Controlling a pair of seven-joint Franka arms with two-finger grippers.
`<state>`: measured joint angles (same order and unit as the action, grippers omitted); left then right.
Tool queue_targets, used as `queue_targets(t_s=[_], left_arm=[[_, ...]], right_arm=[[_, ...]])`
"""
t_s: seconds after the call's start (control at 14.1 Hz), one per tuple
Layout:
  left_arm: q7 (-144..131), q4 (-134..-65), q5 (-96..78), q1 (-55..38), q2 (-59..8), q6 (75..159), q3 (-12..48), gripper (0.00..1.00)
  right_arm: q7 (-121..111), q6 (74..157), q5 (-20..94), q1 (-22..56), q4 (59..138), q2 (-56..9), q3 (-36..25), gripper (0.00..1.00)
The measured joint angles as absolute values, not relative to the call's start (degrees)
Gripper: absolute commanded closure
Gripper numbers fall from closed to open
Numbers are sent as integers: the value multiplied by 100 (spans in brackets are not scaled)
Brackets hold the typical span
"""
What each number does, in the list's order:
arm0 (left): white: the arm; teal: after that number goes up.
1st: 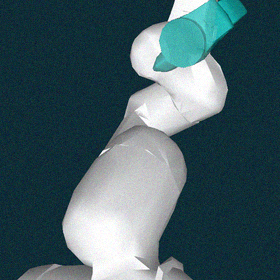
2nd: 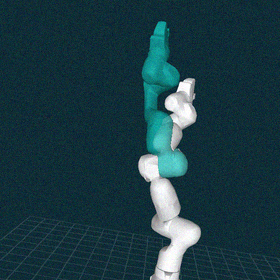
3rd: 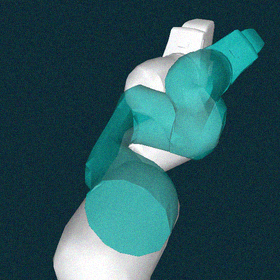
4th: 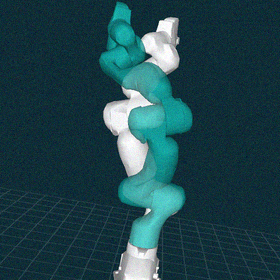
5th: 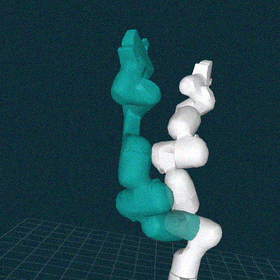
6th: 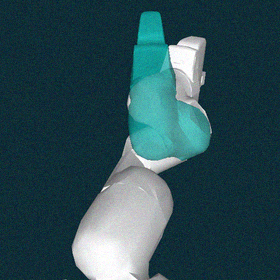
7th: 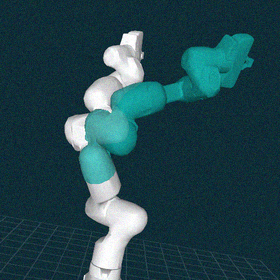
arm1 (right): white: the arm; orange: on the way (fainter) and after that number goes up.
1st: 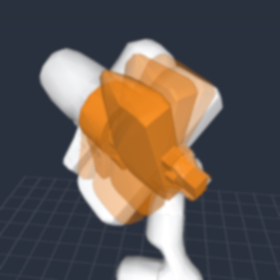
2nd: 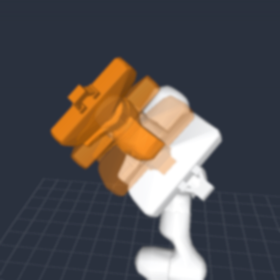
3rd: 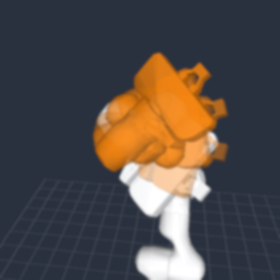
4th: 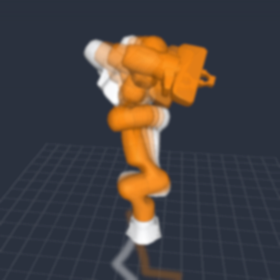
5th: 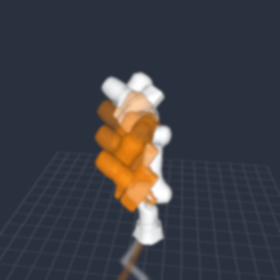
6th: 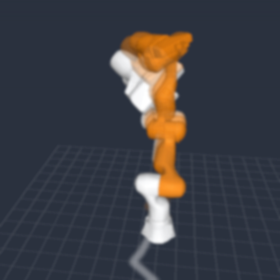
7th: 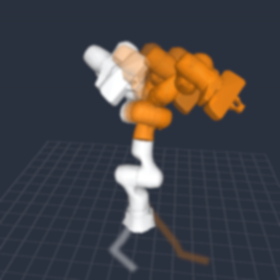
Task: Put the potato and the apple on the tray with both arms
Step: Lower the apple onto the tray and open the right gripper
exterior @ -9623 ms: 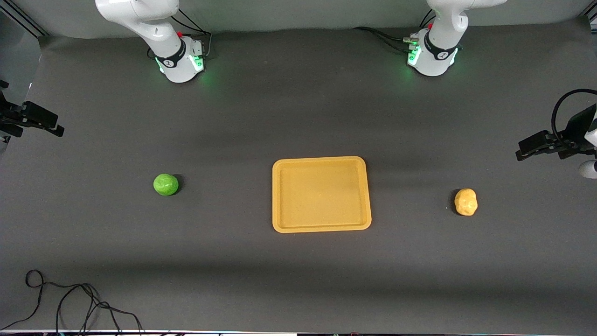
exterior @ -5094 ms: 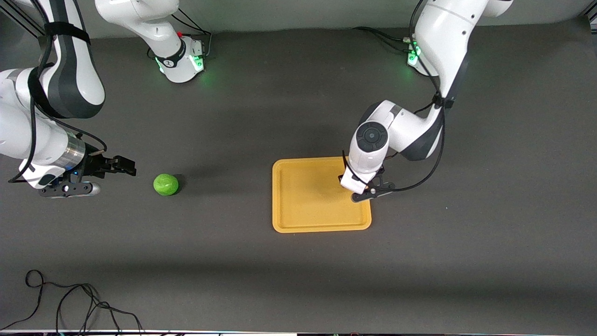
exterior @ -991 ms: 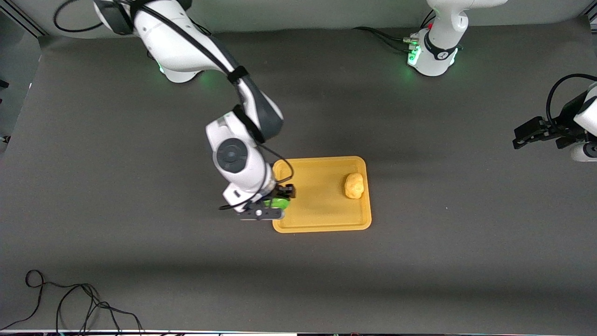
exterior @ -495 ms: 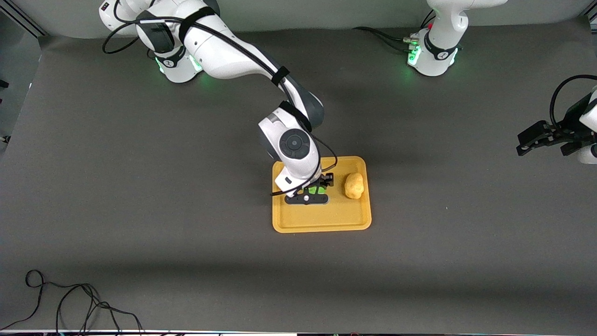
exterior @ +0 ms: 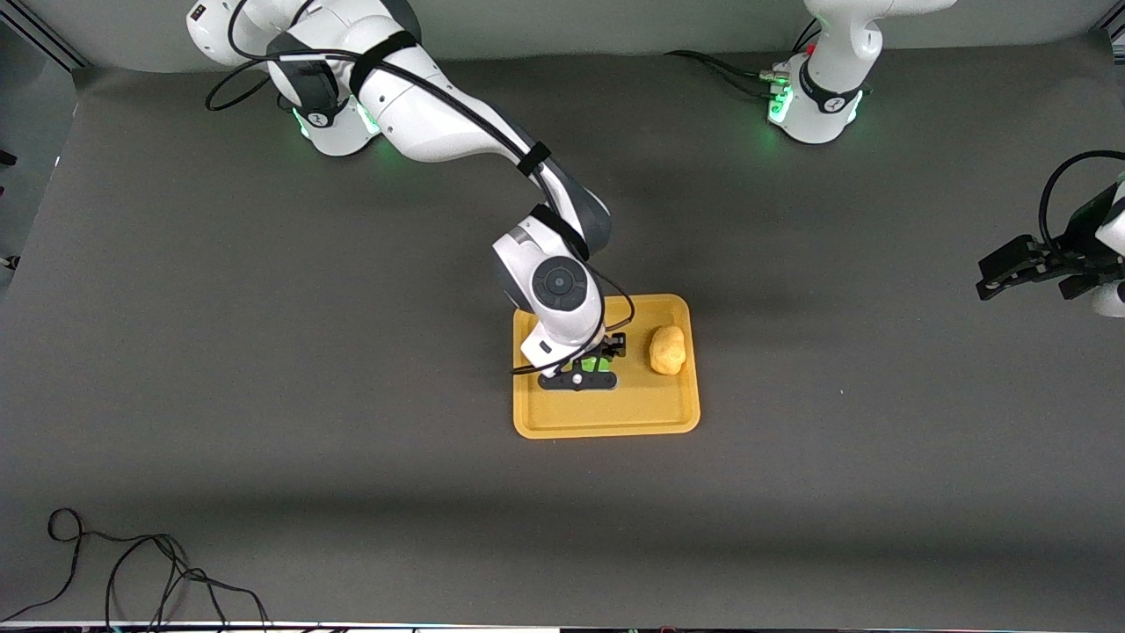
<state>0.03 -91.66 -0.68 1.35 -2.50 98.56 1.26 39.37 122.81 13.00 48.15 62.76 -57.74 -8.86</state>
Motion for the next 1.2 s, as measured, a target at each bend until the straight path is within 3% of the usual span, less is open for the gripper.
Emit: queue_targets(t_s=[1.2], left_arm=[[3,-9166,-62,141,-306,9877,110,0]], right_arm=[[3937,12580,1300,4908,6287,-5900,-883,58]])
